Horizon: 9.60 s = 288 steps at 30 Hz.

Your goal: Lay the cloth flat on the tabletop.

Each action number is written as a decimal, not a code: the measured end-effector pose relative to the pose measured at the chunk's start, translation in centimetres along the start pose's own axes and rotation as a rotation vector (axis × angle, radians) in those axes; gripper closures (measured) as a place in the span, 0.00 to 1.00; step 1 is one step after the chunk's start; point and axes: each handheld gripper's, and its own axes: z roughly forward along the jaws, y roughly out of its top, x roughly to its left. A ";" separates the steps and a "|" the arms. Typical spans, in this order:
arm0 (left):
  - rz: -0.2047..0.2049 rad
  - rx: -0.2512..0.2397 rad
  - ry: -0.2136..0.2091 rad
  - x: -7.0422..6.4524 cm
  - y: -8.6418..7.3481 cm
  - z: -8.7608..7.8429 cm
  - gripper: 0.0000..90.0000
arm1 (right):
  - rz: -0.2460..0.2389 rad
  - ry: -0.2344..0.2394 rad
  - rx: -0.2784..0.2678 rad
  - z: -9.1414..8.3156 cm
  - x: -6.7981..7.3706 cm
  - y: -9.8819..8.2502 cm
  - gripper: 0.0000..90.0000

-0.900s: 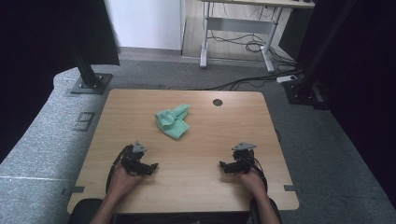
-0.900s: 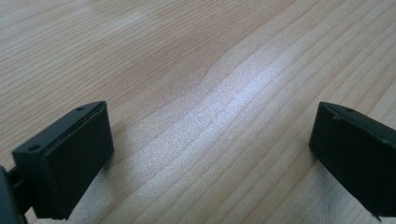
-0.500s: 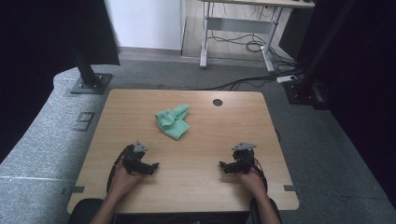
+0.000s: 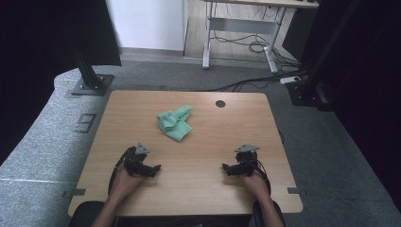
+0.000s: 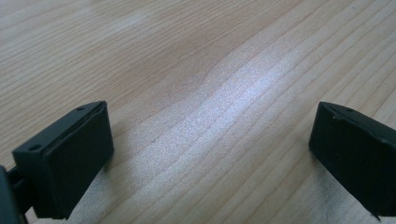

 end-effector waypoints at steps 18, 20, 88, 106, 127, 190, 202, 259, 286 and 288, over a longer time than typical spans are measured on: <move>0.007 0.037 -0.027 -0.5 1.8 -0.1 0.16 | 0.000 0.000 0.000 0.0 0.0 0.0 0.00; 0.021 0.033 -0.042 -0.7 2.5 0.0 0.19 | 0.000 0.000 0.000 0.0 0.0 0.0 0.00; 0.138 -0.071 -0.114 -3.6 18.0 2.5 0.99 | -0.003 0.000 -0.002 0.0 0.0 0.0 0.00; -0.026 -0.084 -0.015 3.1 12.4 -0.4 0.98 | -0.002 0.000 -0.001 0.0 0.0 0.0 0.00; -0.005 -0.041 0.027 2.9 6.7 0.2 0.44 | 0.002 -0.002 0.001 0.0 0.0 0.0 0.00; -0.023 -0.149 -0.071 2.6 4.6 -1.1 0.39 | -0.166 0.309 -0.045 2.7 8.6 9.7 0.31; -0.011 -0.151 -0.099 2.7 4.3 -1.2 0.61 | -0.216 0.422 -0.037 6.0 13.4 13.9 0.43; -0.056 -0.027 0.067 4.8 2.2 0.8 0.23 | -0.054 0.068 0.050 4.0 5.4 7.7 0.23; 0.051 -0.016 0.048 0.3 3.1 1.6 0.25 | 0.008 -0.057 0.063 3.2 1.4 5.1 0.24; 0.050 -0.013 0.045 0.2 3.0 1.5 0.26 | 0.005 -0.056 0.062 3.1 1.5 5.0 0.24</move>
